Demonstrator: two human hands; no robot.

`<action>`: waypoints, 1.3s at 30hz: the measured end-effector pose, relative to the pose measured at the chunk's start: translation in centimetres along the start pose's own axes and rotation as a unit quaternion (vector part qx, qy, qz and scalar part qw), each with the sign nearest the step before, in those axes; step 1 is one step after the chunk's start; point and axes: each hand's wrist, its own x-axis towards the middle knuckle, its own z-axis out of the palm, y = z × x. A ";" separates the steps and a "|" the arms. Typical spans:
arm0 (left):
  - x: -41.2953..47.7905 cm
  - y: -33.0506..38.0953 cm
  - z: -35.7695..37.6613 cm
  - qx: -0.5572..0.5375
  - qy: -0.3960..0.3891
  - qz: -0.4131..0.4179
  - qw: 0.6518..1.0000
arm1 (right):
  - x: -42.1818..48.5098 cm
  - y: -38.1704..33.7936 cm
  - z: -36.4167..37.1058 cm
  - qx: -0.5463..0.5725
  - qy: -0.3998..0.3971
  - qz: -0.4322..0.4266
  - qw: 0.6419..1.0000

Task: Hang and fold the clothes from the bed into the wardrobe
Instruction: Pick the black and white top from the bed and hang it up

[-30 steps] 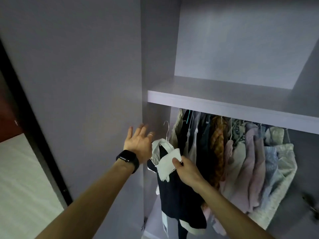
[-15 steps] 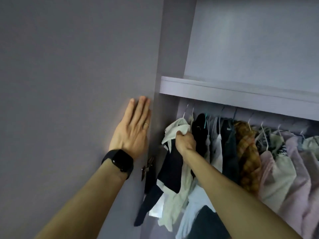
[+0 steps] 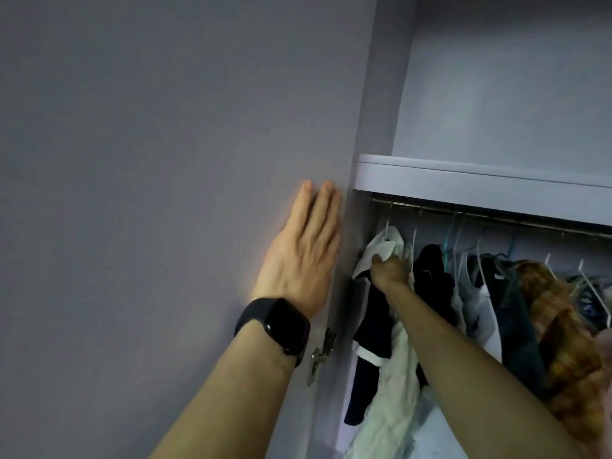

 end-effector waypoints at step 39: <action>-58.6 -1.3 -55.4 0.099 -0.406 -0.821 0.390 | -79.8 -10.7 -13.2 0.113 -0.696 -0.617 0.349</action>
